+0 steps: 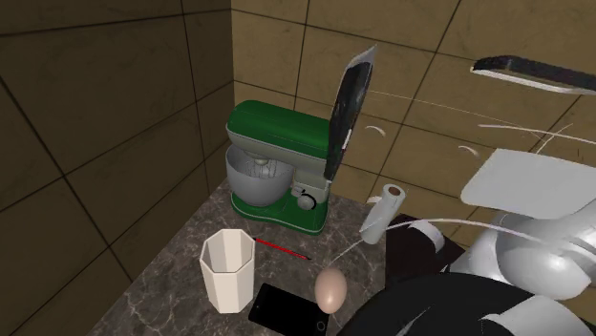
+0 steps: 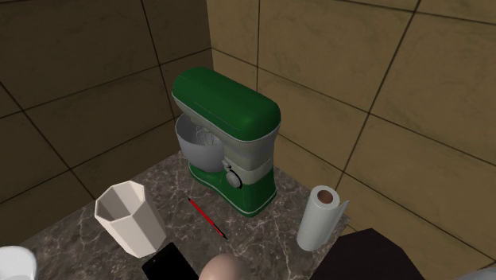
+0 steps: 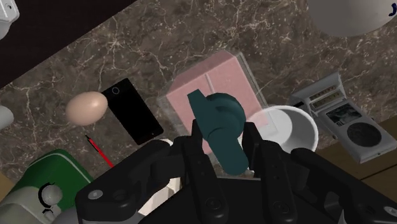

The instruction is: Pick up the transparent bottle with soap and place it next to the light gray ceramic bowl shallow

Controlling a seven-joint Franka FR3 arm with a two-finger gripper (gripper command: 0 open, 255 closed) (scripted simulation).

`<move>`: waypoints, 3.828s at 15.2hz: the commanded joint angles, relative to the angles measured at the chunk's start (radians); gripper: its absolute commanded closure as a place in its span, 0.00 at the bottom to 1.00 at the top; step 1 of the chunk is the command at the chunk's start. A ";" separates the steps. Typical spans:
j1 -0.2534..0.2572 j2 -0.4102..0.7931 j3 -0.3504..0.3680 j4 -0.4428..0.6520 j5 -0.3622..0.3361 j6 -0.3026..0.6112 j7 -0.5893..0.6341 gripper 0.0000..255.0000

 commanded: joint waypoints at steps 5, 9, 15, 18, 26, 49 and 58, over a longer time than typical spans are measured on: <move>-0.609 0.166 0.766 0.242 -0.140 -0.001 0.205 1.00; -0.591 0.083 0.709 0.229 -0.053 0.018 0.158 1.00; -0.563 0.087 0.703 0.141 -0.054 0.100 0.156 1.00; -0.558 0.085 0.705 0.101 -0.049 0.140 0.152 1.00; -0.565 0.064 0.728 0.007 -0.021 0.239 0.132 1.00; -0.699 -0.069 0.896 -0.168 0.150 0.485 0.024 1.00; -0.733 -0.102 0.940 -0.188 0.192 0.527 -0.003 1.00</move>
